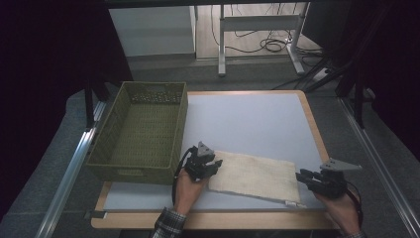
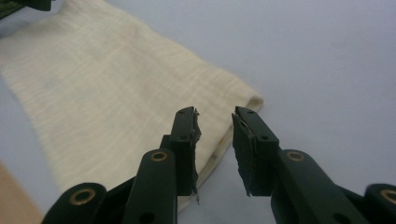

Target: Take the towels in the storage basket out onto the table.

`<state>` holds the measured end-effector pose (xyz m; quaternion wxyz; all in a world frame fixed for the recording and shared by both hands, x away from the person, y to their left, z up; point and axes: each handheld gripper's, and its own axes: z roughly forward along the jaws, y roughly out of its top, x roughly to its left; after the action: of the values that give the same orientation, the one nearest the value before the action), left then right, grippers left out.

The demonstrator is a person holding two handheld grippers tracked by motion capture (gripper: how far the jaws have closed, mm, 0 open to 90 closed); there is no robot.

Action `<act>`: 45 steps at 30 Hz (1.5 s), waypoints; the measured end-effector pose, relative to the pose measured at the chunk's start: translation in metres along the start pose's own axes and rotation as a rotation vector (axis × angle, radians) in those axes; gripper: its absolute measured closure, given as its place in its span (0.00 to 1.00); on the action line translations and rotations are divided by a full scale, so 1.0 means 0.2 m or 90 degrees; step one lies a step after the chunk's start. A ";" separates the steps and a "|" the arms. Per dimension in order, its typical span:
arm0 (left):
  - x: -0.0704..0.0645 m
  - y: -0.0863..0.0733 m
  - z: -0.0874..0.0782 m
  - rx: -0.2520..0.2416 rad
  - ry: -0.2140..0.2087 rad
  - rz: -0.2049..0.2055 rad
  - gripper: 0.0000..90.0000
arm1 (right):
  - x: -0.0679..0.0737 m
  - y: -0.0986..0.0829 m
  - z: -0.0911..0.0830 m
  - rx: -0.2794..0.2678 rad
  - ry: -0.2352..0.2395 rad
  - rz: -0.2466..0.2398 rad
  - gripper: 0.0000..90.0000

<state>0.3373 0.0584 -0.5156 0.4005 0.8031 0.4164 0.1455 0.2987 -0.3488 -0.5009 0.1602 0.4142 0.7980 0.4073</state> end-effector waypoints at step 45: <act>0.07 -0.01 0.12 -0.015 -0.007 -0.002 0.95 | -0.24 0.37 0.44 0.037 -0.082 -0.012 0.95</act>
<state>0.3586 0.0569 -0.5335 0.4121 0.7985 0.4140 0.1455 0.4185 -0.3171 -0.5011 0.2029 0.4362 0.8015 0.3551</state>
